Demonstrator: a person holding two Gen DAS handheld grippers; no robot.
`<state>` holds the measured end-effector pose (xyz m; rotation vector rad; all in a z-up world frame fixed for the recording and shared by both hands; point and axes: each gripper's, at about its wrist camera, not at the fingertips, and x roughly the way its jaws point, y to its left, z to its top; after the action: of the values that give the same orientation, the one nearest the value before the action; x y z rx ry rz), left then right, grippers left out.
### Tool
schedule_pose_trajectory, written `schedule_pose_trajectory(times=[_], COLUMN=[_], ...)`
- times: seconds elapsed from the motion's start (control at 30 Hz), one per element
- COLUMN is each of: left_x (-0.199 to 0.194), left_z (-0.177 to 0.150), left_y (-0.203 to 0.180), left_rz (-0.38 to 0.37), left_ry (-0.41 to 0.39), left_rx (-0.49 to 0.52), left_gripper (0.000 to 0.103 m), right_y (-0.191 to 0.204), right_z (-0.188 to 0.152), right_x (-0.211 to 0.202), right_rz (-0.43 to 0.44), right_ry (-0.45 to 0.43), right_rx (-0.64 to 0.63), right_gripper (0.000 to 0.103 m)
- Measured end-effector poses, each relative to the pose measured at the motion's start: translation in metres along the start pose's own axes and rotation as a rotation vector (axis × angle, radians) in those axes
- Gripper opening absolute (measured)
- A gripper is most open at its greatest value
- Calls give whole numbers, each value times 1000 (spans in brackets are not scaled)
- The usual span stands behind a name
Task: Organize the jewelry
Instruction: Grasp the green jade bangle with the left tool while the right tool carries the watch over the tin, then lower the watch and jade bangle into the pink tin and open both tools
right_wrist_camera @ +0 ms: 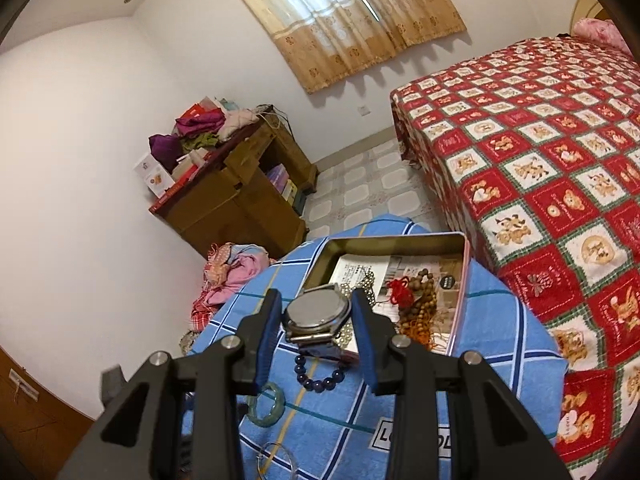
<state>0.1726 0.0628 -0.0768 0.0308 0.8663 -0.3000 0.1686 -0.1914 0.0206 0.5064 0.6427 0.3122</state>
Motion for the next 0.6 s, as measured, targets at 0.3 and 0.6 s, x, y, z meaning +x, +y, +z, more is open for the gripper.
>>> schedule_pose_trajectory(times=[0.3,0.6], left_x=[41,21], left_z=[1,12], left_y=[-2,5], left_rz=[96,7], left_ry=[61,-24], left_rx=[9,-12], left_gripper=[54,15], right_y=[-6,-14], right_z=[-3,7], right_x=[-1,0], right_rz=[-6,-8], right_ry=[5,-2], right_rx=[8,24], right_gripper=[38,38])
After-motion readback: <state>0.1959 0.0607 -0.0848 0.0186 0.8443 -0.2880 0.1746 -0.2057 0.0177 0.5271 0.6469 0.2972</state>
